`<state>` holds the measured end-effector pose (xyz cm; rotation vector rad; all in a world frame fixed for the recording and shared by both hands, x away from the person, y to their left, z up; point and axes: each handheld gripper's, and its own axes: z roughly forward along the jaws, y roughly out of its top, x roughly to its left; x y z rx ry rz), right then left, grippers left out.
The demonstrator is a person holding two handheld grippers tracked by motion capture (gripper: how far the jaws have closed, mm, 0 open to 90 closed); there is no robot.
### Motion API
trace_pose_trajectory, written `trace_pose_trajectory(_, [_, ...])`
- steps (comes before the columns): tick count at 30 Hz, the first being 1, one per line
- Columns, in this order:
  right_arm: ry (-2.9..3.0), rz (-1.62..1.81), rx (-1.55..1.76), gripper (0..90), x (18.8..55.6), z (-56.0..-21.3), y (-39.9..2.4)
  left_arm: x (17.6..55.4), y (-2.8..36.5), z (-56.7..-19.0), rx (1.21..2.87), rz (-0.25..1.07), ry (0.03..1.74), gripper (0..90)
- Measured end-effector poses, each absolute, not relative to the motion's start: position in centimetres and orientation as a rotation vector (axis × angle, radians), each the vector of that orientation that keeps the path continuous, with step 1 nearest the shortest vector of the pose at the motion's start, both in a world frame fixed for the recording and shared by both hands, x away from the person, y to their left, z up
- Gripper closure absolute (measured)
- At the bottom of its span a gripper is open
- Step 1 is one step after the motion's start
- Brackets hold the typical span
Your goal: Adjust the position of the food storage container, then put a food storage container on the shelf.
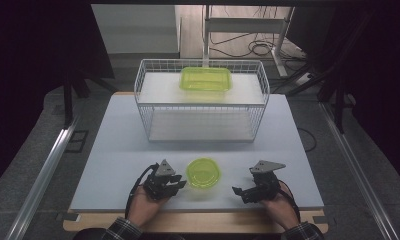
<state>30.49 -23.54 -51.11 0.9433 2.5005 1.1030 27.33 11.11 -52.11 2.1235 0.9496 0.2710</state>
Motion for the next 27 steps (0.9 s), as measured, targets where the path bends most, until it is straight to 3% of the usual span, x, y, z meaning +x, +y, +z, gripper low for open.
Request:
trace_pose_trajectory(12, [2.489,1.140,0.935,3.3,30.4,-50.9,-23.6,25.3,14.0,-51.4,2.033,0.340,0.990,15.3])
trace_pose_trajectory(19, [2.492,1.143,0.926,3.3,30.4,-50.9,-23.6,23.7,14.3,-52.0,2.086,0.416,0.980,3.7])
trace_pose_trajectory(27, [2.487,1.145,0.920,2.8,30.4,-50.9,-23.5,22.9,14.9,-52.5,2.062,0.451,0.984,0.0])
